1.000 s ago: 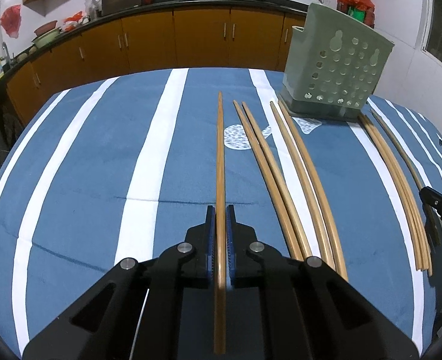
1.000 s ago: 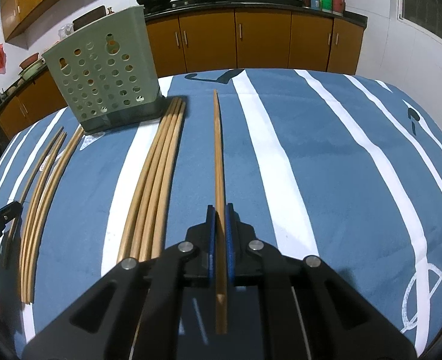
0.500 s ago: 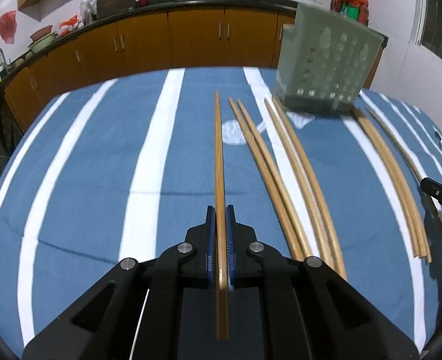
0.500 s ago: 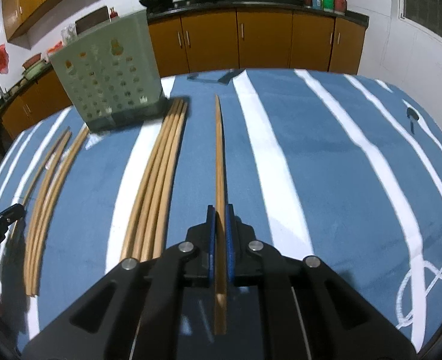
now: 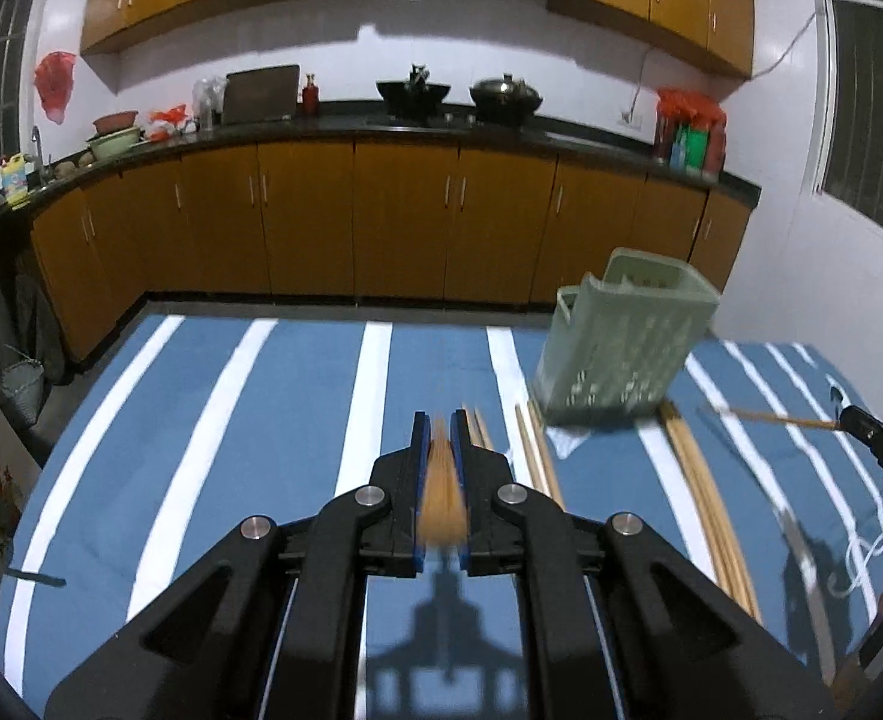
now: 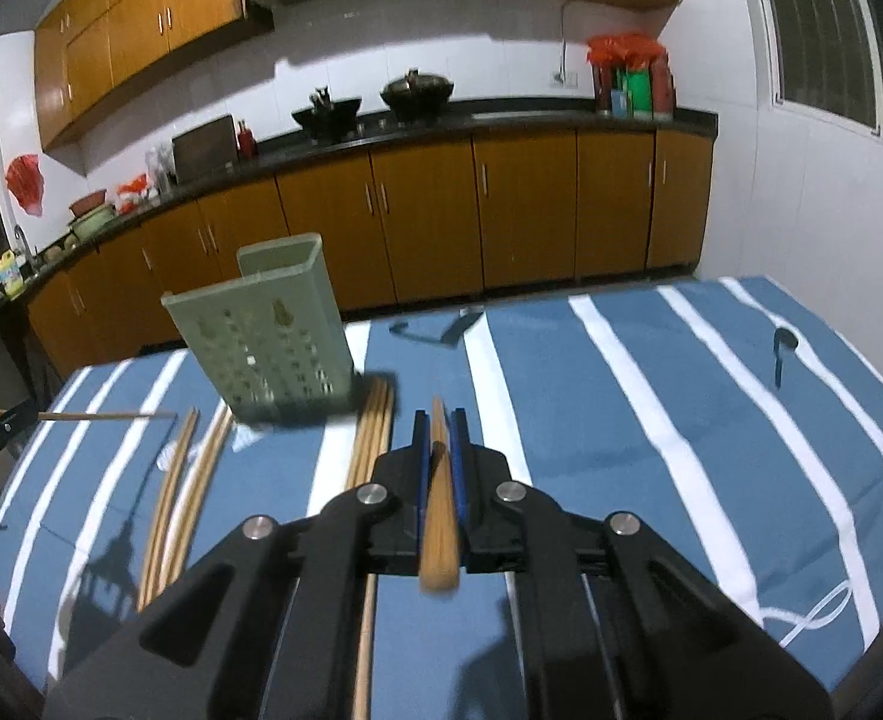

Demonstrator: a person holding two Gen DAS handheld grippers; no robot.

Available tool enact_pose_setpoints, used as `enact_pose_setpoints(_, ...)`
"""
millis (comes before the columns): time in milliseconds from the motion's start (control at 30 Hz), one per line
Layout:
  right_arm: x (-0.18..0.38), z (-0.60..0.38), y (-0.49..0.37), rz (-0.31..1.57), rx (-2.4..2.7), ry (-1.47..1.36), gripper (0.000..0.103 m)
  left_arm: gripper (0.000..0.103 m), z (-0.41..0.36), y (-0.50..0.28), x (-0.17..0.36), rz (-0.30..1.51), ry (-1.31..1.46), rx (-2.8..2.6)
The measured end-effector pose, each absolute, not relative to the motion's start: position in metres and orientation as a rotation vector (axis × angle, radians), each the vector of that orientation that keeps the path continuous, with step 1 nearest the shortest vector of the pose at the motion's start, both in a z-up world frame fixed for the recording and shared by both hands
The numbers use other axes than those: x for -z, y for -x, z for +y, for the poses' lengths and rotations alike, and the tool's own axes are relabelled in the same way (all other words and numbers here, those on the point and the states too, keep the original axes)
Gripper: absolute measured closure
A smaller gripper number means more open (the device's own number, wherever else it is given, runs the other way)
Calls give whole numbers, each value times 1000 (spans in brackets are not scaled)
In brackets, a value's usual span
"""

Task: Organize utensils
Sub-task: 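Lift the right tool's chopstick upright over the green holder while the left tool carries its own, then open the right tool to drop its chopstick into the holder while the left tool releases its own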

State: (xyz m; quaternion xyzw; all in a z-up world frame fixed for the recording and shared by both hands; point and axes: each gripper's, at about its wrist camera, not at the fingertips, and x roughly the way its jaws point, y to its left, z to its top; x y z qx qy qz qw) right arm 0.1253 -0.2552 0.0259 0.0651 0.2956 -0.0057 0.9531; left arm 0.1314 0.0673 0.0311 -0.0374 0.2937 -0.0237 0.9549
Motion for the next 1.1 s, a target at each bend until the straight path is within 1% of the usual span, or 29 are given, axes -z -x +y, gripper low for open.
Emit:
enact_pose_setpoints(333,-57,-254,-137,520,10,-118,95,96,67,-147,-54,549,69,43)
enact_pose_setpoints(433,-74,-255,-147,480,12,-107,95,96,68,-160,-69,521,78,42)
enact_pose_setpoints(533,-103,-259,-155,418,5,-123,95,96,68,-165,-92,472,84,41)
enact_pose_setpoints(667,-153,-262,-155,293,-21,-145,95,96,60,-166,-137,353,74,54)
enact_pose_setpoints(800,-186,-257,-155,219,-80,-171,95,96,42,-163,-167,269,75,102)
enact_pose_setpoints(933,-195,-246,-158,218,-148,-176,95,96,22,-163,-174,238,87,162)
enact_pose_setpoints(1100,-181,-231,-173,276,-190,-167,95,96,6,-176,-159,259,122,206)
